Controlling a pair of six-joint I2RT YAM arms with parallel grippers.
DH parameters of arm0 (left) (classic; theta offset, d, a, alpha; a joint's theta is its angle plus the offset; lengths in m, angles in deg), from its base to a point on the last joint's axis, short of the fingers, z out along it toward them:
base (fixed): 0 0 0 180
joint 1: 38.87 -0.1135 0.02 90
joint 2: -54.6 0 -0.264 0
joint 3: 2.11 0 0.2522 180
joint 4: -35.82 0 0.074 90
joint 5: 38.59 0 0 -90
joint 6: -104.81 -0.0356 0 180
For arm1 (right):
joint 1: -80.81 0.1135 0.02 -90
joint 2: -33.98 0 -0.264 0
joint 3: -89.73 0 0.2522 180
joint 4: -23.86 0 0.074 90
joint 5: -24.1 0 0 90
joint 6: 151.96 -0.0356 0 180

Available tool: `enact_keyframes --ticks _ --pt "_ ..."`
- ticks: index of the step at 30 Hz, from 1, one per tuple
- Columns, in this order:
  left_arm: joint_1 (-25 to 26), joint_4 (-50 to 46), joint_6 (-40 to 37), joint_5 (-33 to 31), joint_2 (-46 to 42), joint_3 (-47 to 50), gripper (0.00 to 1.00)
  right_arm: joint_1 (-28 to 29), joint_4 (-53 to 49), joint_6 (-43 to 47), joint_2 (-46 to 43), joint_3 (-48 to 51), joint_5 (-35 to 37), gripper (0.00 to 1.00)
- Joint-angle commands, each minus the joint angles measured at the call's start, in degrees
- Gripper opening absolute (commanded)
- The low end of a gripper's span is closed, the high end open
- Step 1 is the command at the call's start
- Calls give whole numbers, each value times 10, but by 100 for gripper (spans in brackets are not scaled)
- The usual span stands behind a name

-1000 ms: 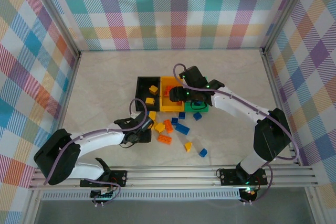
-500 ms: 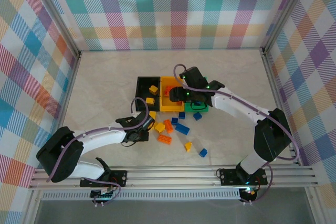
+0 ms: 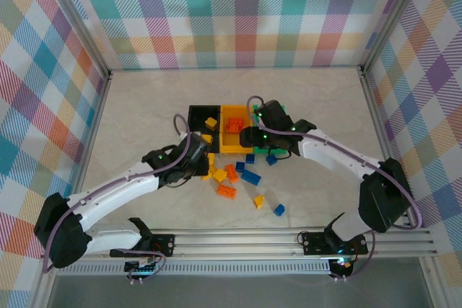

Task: Sort the legos into containers by color

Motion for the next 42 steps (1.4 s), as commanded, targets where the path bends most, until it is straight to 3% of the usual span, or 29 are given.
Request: enact_keyframes --ticks 1,9,14,16,19,27,31,32,36,42 --pt "2 22 -36 21 78 -81 8 -8 4 -24 -44 38 14 69" --pt "-11 43 -80 24 302 -285 7 -14 -29 -48 -134 119 29 70" --pt "-25 36 -80 19 385 -363 7 -14 -44 -54 -186 154 26 72" --pt "-27 30 -80 19 406 -383 14 -14 -53 -58 -202 165 23 73" --pt "-27 28 -78 22 416 -396 34 -14 -62 -64 -213 182 14 75" --pt "-13 36 -76 50 337 -400 76 -14 -93 -75 -219 224 -47 75" --pt "14 51 -73 70 258 -353 88 -1 -123 -87 -213 248 -92 73" --pt "21 54 -71 72 240 -337 100 6 -133 -90 -209 252 -98 73" --pt "51 57 -60 61 165 -257 100 49 -186 -105 -198 254 -105 73" --pt "57 55 -26 50 74 -142 100 87 -228 -150 -193 256 -97 71"
